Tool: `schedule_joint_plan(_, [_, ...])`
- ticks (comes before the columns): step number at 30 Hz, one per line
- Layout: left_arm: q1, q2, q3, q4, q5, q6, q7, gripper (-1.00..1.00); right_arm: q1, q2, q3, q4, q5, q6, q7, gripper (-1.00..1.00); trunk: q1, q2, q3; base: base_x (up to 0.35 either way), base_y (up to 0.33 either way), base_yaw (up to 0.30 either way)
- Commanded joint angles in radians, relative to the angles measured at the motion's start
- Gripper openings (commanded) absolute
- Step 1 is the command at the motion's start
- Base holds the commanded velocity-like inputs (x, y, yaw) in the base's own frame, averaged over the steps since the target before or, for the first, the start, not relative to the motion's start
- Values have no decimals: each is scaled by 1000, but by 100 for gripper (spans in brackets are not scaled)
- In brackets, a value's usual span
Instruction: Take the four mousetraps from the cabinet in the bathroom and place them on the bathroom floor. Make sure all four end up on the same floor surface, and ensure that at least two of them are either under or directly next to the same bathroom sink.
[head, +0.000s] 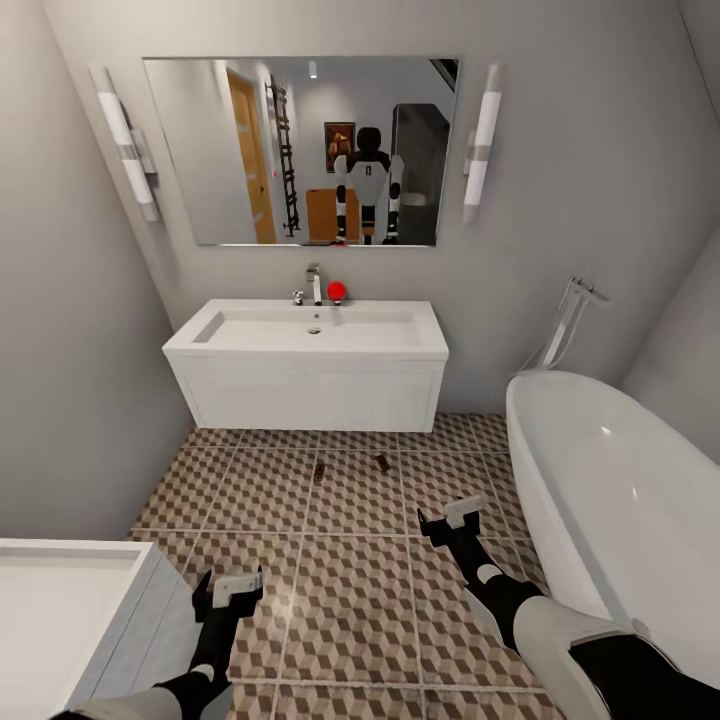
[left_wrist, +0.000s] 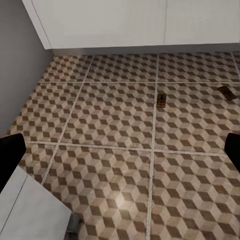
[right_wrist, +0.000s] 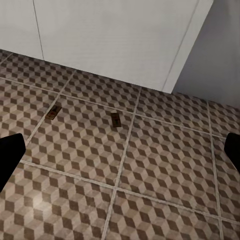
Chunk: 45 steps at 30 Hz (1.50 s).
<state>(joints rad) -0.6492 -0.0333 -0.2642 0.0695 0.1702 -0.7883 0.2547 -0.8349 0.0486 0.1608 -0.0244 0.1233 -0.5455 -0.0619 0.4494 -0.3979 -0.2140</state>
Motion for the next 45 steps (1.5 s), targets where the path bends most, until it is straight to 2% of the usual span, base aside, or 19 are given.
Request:
schedule_joint_plan(1, [0, -1, -9, 4, 8, -6, 1, 100, -1, 0, 0, 1, 10, -2, -6, 100, 1, -2, -2, 0, 0, 0])
schedule_joint_plan(9, [6, -2, -8, 4, 8, -7, 1, 100, 13, 0, 0, 1, 10, -4, -6, 100, 1, -2, -2, 0, 0, 0])
schedule_joint_plan(14, [29, -28, -9, 4, 8, -6, -18, 100, 40, -2, 0, 1, 9, -8, -7, 100, 1, -2, -2, 0, 0, 0])
schedule_joint_plan(15, [54, -32, -8, 4, 8, -6, -34, 100, 54, -5, -1, 1, 8, -8, -11, 100, 1, -2, -2, 0, 0, 0])
schedule_joint_plan(19, [82, -30, -8, 5, 9, -6, -42, 100, 78, -8, -1, 1, 7, -8, -13, 100, 1, -2, -2, 0, 0, 0])
schedule_joint_plan(21, [101, -20, -7, 5, 9, -5, -43, 100, 116, -10, -1, 1, 8, -8, -14, 100, 1, -2, -2, 0, 0, 0])
schedule_joint_plan(23, [105, -16, -7, 5, 10, -5, -42, 100, 130, -11, -1, 1, 8, -8, -15, 100, 1, -2, -2, 0, 0, 0])
schedule_joint_plan(26, [125, -5, -5, 6, 12, -4, -38, 100, 186, -35, -1, 3, 7, -9, -16, 100, 1, -2, -2, 0, 0, 0])
schedule_joint_plan(30, [135, -1, -5, 6, 13, -3, -36, 100, 228, -62, -1, 4, -4, -10, -16, 100, 1, -2, -2, 0, 0, 0])
schedule_joint_plan(35, [139, 1, -3, 6, 15, 1, -34, 100, 296, -82, -2, 4, -71, -7, -16, 100, 1, -2, -2, 0, 0, 0])
schedule_joint_plan(37, [139, 1, -3, 5, 17, 16, -31, 100, 318, -87, -3, 5, -122, -3, -16, 100, 1, -2, -2, 0, 0, 0])
schedule_joint_plan(38, [140, 2, -2, 5, 23, 43, -20, 100, 337, -91, -2, 6, -189, 2, -16, 100, 1, -2, -2, 0, 0, 0])
schedule_joint_plan(42, [140, 2, -2, 5, 32, 61, -4, 100, 348, -94, -3, 7, -248, 13, -18, 100, 1, -2, -2, 0, 0, 0])
schedule_joint_plan(45, [143, 3, -2, 6, 35, 65, 0, 100, 349, -98, -3, 6, -261, 25, -20, 100, 1, -2, -2, 0, 0, 0])
